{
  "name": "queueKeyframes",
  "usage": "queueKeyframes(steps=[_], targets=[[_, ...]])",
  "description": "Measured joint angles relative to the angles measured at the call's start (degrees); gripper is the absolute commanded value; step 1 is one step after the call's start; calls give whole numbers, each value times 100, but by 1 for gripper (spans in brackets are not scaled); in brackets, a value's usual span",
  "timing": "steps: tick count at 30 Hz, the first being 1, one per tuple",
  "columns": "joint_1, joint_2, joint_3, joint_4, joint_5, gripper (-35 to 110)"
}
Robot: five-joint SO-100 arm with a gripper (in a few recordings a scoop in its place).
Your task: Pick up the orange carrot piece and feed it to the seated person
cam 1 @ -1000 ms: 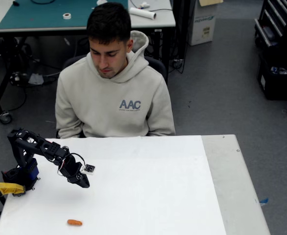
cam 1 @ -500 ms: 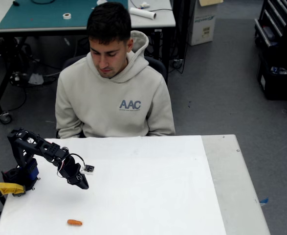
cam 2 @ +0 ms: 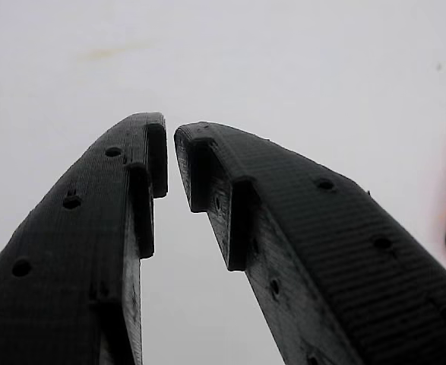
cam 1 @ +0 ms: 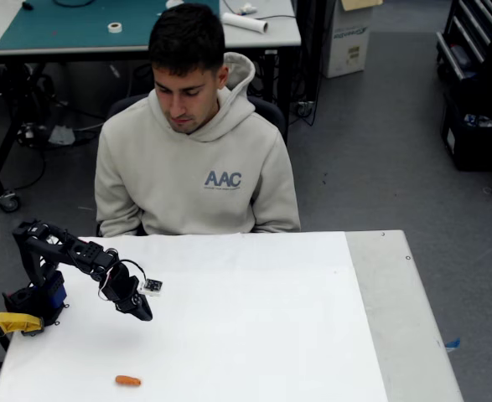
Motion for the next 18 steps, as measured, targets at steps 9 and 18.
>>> queueKeyframes(steps=[9,18], targets=[[53,0,-510,1107,-53,-2],[712,-457,-1046,773,-132,-2]])
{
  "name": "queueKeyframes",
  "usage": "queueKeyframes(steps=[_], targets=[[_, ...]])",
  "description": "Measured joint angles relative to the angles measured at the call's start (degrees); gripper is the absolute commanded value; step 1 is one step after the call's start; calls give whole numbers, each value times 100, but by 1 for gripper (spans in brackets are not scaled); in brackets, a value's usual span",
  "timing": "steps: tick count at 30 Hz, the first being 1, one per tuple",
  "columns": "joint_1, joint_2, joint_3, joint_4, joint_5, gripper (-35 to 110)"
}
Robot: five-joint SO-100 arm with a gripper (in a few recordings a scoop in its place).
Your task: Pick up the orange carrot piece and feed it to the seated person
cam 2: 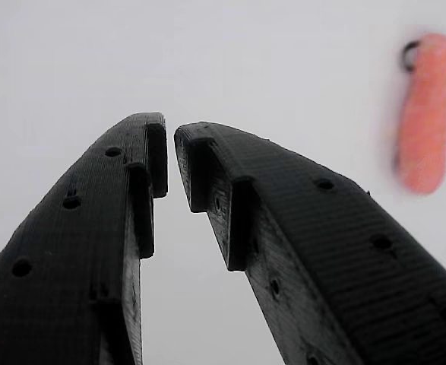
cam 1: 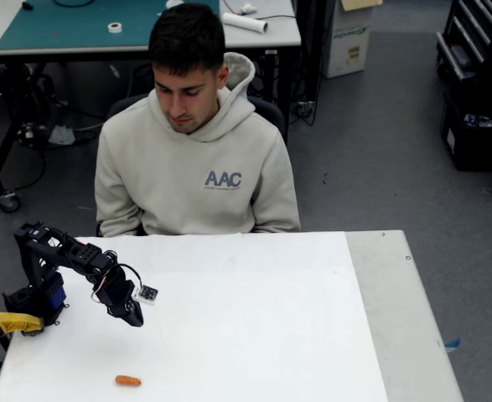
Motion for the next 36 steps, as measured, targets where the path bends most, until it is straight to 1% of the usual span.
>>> queueKeyframes(steps=[5,12,24,36], targets=[[343,-44,-413,-44,-246,-2],[668,-114,-457,-44,-606,-2],[984,-800,-343,-141,-668,-2],[1591,-826,-281,-141,-642,-2]])
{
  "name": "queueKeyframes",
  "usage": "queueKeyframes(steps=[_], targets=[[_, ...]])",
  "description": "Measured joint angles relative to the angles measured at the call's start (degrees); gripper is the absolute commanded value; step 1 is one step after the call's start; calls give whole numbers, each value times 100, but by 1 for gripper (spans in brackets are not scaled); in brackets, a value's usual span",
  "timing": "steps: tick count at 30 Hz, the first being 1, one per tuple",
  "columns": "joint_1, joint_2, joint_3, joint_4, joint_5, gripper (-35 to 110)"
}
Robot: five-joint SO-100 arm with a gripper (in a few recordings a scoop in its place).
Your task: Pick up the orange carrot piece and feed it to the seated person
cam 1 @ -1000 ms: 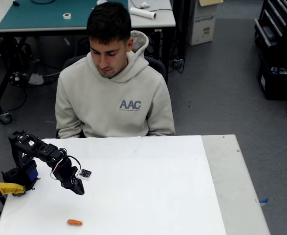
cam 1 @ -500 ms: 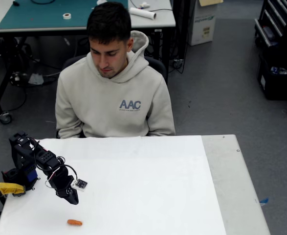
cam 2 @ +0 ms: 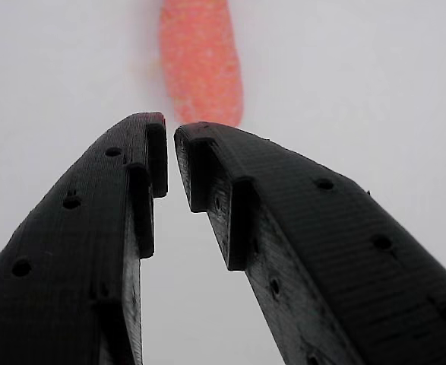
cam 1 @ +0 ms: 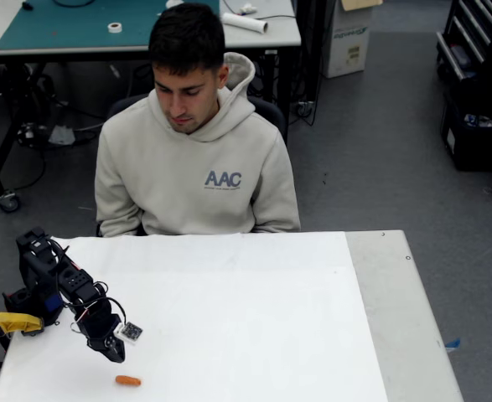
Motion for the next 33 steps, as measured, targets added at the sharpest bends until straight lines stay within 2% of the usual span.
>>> queueKeyframes(steps=[17,27,33], targets=[[62,0,0,0,-26,-1],[-70,0,0,0,0,20],[-167,-53,0,0,9,25]])
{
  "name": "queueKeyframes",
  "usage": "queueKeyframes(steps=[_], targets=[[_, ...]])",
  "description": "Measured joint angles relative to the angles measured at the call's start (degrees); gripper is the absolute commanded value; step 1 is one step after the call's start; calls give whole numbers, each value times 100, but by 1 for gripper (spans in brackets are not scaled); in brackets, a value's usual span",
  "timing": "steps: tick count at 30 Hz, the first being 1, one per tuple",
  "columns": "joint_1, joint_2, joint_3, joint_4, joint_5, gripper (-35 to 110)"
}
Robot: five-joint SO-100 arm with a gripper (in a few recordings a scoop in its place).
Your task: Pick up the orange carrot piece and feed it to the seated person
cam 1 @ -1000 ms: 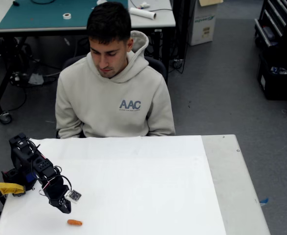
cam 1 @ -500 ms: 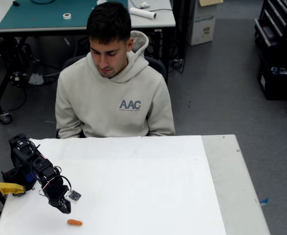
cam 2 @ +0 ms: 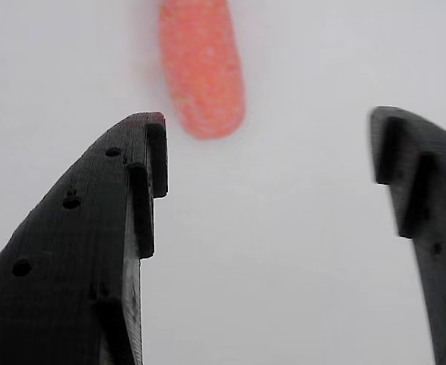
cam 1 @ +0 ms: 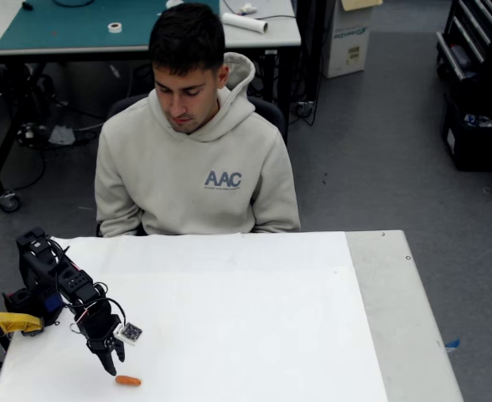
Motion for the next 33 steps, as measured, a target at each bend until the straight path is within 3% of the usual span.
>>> queueKeyframes(steps=[18,33], targets=[[0,-1134,0,-1222,-35,25],[88,-1371,35,-1274,0,24]])
